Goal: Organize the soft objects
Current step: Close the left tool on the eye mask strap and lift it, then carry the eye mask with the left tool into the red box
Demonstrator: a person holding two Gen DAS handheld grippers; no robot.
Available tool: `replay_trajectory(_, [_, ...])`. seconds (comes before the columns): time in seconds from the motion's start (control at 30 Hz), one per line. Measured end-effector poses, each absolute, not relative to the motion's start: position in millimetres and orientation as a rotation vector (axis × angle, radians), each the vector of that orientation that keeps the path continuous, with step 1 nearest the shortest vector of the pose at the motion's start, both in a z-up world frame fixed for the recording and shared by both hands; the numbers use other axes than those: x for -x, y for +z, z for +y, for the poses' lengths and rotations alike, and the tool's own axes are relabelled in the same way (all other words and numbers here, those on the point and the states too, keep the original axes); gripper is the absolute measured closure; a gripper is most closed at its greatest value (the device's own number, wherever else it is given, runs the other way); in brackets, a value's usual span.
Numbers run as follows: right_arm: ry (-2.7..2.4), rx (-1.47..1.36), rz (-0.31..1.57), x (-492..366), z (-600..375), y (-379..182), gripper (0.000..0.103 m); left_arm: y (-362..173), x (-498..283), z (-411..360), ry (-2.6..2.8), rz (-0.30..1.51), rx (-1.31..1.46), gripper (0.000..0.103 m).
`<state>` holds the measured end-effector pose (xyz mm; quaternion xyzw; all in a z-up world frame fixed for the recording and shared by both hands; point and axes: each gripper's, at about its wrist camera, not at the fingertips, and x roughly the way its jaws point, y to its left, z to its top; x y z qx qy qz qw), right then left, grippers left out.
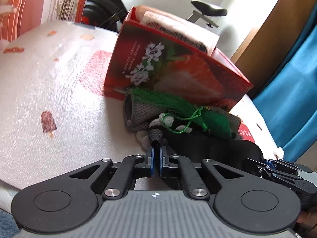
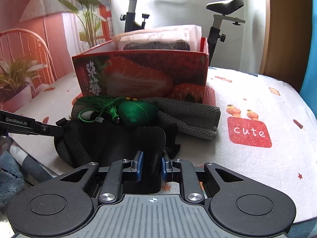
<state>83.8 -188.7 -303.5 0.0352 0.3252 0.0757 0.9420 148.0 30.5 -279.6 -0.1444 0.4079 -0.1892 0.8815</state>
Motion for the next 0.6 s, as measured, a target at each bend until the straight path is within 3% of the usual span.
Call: replay_trajectory(0.6, [0.232, -0.041, 0.459, -73, -189, -248, 0.091, -210, -112, 31, -0.391, 0.555, 0.213, 0.098])
